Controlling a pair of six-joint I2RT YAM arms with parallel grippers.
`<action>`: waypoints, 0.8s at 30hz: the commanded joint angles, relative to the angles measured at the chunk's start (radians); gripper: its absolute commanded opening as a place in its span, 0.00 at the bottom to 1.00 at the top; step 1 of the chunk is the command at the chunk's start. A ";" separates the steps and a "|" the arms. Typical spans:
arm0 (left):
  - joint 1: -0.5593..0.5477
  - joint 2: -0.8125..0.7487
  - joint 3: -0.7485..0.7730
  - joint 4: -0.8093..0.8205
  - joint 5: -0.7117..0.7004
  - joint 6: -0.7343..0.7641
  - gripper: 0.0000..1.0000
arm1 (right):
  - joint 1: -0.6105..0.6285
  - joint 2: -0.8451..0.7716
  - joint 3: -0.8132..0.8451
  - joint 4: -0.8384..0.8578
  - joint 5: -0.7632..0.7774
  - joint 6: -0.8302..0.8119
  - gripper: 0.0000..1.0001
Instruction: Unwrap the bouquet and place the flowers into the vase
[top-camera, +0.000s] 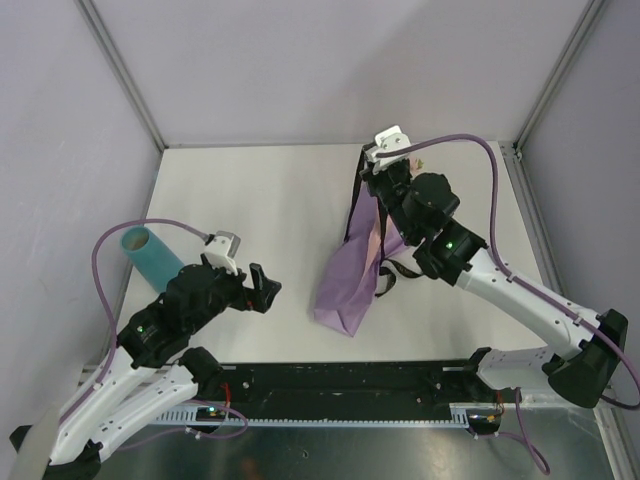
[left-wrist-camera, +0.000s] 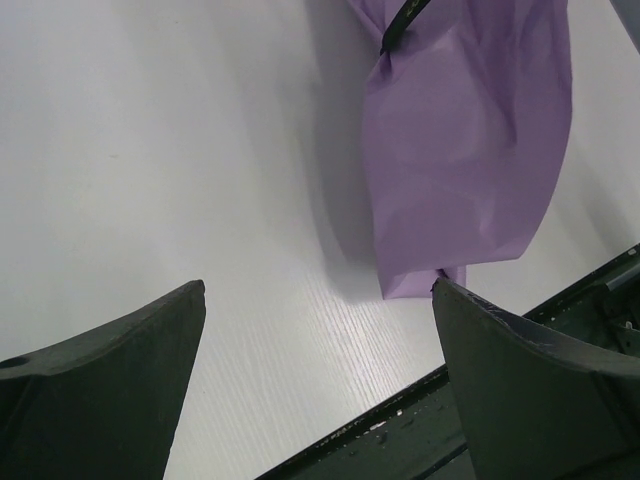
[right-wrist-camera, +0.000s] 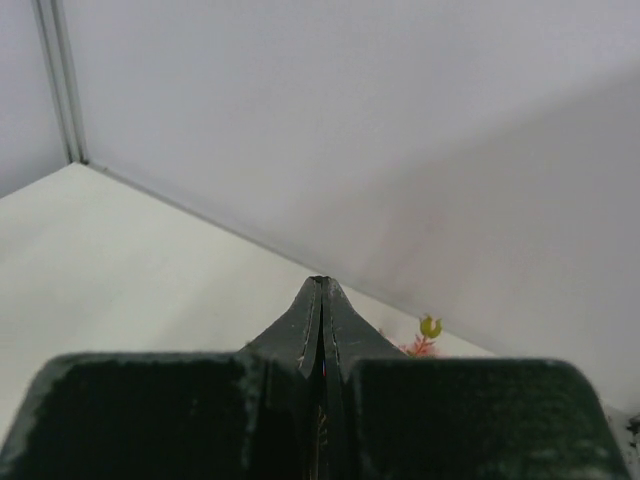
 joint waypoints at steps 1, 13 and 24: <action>-0.003 0.012 0.019 0.006 -0.010 -0.001 1.00 | 0.011 -0.049 0.060 0.219 0.051 -0.119 0.00; -0.002 0.014 0.044 0.039 -0.005 0.020 1.00 | 0.013 -0.132 0.083 0.070 -0.041 -0.021 0.00; -0.004 0.083 -0.028 0.731 0.285 0.191 1.00 | 0.026 -0.263 -0.053 -0.286 -0.250 0.502 0.00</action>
